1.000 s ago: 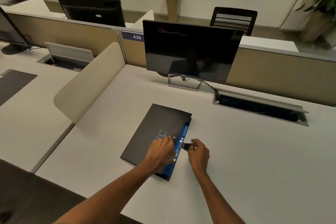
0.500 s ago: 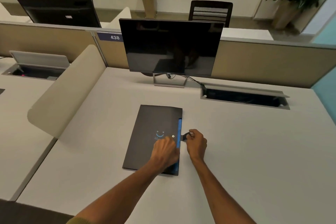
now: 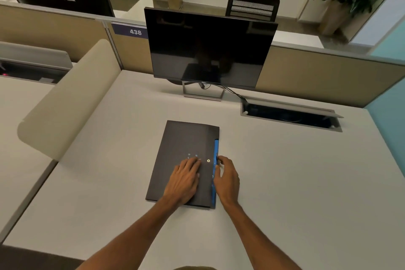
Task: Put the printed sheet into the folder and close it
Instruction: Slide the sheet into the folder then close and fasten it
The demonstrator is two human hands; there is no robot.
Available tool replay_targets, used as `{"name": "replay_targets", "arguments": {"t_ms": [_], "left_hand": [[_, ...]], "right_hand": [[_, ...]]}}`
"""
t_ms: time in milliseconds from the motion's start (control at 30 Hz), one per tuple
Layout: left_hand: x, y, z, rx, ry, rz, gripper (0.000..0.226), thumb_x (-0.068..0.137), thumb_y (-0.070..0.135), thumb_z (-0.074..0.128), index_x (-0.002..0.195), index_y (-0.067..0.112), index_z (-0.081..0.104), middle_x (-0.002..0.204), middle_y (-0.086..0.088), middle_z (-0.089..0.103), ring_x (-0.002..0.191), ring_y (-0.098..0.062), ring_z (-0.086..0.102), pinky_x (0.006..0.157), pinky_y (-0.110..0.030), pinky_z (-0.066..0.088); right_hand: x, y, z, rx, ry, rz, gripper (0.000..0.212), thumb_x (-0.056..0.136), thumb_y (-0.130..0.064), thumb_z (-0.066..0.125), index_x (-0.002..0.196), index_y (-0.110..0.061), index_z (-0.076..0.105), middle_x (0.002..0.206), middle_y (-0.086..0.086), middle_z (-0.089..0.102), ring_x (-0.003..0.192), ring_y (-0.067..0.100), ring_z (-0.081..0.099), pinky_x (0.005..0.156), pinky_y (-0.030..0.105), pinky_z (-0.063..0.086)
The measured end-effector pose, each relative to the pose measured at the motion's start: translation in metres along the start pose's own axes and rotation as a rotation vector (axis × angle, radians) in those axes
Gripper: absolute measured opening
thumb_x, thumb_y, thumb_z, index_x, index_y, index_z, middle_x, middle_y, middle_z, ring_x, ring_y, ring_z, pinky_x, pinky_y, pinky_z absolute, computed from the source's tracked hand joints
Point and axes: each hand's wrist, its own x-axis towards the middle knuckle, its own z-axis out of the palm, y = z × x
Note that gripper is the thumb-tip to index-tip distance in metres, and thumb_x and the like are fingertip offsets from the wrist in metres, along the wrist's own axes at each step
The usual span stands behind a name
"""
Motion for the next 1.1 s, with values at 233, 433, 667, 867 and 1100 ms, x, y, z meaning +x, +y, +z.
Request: {"name": "replay_targets", "arguments": {"t_ms": [233, 433, 667, 867, 1100], "left_hand": [[0.006, 0.001, 0.005, -0.027, -0.053, 0.074, 0.065, 0.118, 0.036, 0.028, 0.175, 0.022, 0.002, 0.184, 0.005, -0.004, 0.171, -0.018, 0.008, 0.140, -0.040, 0.015], [0.012, -0.004, 0.008, 0.068, -0.152, 0.126, 0.065, 0.119, 0.041, 0.023, 0.175, 0.025, -0.007, 0.183, 0.006, -0.010, 0.172, -0.022, 0.002, 0.141, -0.049, 0.010], [0.018, -0.007, 0.009, 0.124, -0.203, 0.142, 0.065, 0.119, 0.043, 0.019, 0.174, 0.024, -0.009, 0.183, 0.004, -0.010, 0.172, -0.023, -0.005, 0.141, -0.052, 0.004], [0.019, -0.011, 0.011, 0.142, -0.212, 0.157, 0.066, 0.119, 0.045, 0.017, 0.174, 0.024, -0.012, 0.183, 0.004, -0.012, 0.172, -0.024, -0.007, 0.141, -0.052, 0.005], [0.019, -0.008, 0.016, 0.161, -0.225, 0.142, 0.067, 0.119, 0.044, 0.019, 0.174, 0.023, -0.013, 0.183, 0.001, -0.014, 0.171, -0.027, -0.011, 0.140, -0.055, 0.004]], "right_hand": [[0.002, 0.001, 0.008, -0.235, -0.109, -0.136, 0.039, 0.106, -0.011, 0.052, 0.142, -0.015, 0.066, 0.145, 0.000, 0.064, 0.129, 0.020, 0.062, 0.116, 0.034, 0.048], [0.005, 0.001, 0.014, -0.238, -0.149, -0.101, 0.039, 0.106, -0.011, 0.054, 0.143, -0.013, 0.064, 0.147, 0.002, 0.064, 0.134, 0.021, 0.058, 0.118, 0.032, 0.046], [0.011, 0.007, 0.011, -0.348, -0.199, -0.157, 0.042, 0.104, -0.011, 0.058, 0.146, -0.015, 0.061, 0.150, 0.003, 0.060, 0.141, 0.022, 0.051, 0.125, 0.031, 0.035], [0.010, 0.014, 0.011, -0.422, -0.312, -0.150, 0.052, 0.108, -0.019, 0.053, 0.159, -0.017, 0.043, 0.164, 0.003, 0.044, 0.153, 0.025, 0.036, 0.129, 0.033, 0.030], [0.014, 0.013, 0.013, -0.484, -0.306, -0.157, 0.049, 0.107, -0.019, 0.056, 0.156, -0.017, 0.049, 0.163, 0.003, 0.047, 0.152, 0.027, 0.039, 0.128, 0.037, 0.033]]}}
